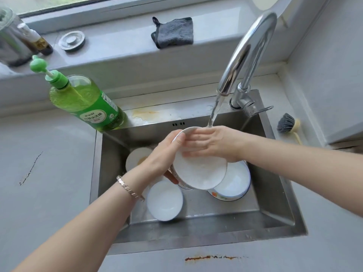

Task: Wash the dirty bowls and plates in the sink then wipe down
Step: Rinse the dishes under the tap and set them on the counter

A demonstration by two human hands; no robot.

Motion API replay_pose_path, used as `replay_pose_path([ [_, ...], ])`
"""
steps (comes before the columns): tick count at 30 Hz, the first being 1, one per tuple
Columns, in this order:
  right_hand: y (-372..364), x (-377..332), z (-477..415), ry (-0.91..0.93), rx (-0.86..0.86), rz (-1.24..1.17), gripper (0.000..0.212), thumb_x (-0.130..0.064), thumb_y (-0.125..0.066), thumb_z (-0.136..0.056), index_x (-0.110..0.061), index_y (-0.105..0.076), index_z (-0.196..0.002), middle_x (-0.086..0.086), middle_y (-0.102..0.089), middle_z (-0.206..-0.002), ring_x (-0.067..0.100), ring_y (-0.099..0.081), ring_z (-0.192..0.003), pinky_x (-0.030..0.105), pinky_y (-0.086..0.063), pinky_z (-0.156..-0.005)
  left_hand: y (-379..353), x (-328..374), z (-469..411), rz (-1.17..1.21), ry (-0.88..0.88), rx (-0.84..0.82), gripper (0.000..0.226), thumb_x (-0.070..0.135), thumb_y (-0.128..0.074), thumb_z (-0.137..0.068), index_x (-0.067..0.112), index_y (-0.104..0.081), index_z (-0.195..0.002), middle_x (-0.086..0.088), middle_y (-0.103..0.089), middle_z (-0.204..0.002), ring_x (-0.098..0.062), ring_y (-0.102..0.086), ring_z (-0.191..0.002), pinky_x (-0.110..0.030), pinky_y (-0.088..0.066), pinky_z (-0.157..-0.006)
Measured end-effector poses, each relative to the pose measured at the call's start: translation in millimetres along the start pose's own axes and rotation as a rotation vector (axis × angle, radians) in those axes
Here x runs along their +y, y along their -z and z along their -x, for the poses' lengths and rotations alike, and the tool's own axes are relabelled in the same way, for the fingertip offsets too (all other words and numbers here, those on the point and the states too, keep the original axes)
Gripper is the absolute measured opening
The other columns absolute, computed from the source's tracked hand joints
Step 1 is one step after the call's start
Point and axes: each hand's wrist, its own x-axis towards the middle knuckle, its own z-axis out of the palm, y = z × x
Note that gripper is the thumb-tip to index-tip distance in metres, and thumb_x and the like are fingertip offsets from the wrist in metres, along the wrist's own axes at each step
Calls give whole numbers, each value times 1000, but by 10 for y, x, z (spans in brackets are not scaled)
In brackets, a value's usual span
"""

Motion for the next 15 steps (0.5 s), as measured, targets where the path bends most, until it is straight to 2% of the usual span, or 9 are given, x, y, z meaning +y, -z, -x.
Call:
replay_pose_path([
  [3,-39,-7,-6,-22,117,10,84,-3,-78,-49,-13,-55,-129,5,-50,-139,20,-44,-130,33,-14,-112,66,11,-25,1,14,-64,27,56,-32,-92,54,-52,-110,22,-49,-115,-12,-60,-93,-38,-54,-44],
  [6,-249,-167,80,-140,244,-102,75,-3,-79,-45,-9,-63,-118,9,-60,-126,24,-56,-118,34,-29,-109,108,-29,-62,97,63,24,26,53,-32,-94,46,-50,-112,12,-49,-115,-26,-56,-102,-37,-54,-44],
  [8,-327,-348,137,-227,241,-231,71,-18,-87,-35,-12,-69,-104,6,-69,-111,24,-65,-105,38,-47,-94,82,-96,-84,148,102,109,31,53,-31,-95,41,-47,-118,8,-47,-117,-31,-53,-102,-32,-52,-42],
  [9,-342,-453,149,-255,238,-298,63,-29,-88,-38,-14,-71,-97,3,-72,-101,23,-68,-97,37,-52,-87,54,-128,-83,173,137,138,33,54,-31,-95,39,-47,-119,5,-47,-118,-31,-53,-98,-31,-51,-42],
  [10,-340,-567,147,-278,267,-376,48,-39,-84,-49,-17,-71,-89,-1,-73,-91,22,-69,-86,31,-53,-82,22,-160,-75,203,183,157,34,55,-31,-94,38,-47,-119,2,-48,-116,-31,-55,-94,-30,-51,-41],
  [11,-322,-676,136,-306,302,-498,35,-46,-74,-62,-18,-70,-82,-4,-71,-79,18,-66,-76,25,-49,-78,-9,-196,-66,230,236,165,34,57,-31,-94,36,-46,-117,-1,-49,-113,-30,-57,-90,-29,-51,-40],
  [12,-306,-762,133,-355,350,-645,33,-49,-62,-71,-18,-69,-77,-6,-68,-70,12,-58,-68,21,-43,-74,-29,-229,-50,257,294,162,34,57,-31,-94,35,-45,-115,-2,-50,-107,-28,-59,-85,-28,-51,-39],
  [13,-301,-818,132,-401,388,-790,36,-50,-54,-76,-16,-68,-74,-6,-64,-65,8,-47,-67,20,-39,-74,-30,-257,-32,292,355,152,37,58,-32,-93,32,-45,-115,-3,-52,-102,-26,-60,-80,-28,-51,-39],
  [15,-276,-868,131,-448,411,-1021,39,-49,-53,-79,-12,-65,-70,-9,-55,-61,6,-37,-70,20,-36,-78,31,-287,-9,346,467,101,51,64,-34,-90,24,-50,-117,-7,-59,-94,-24,-63,-72,-28,-52,-41],
])
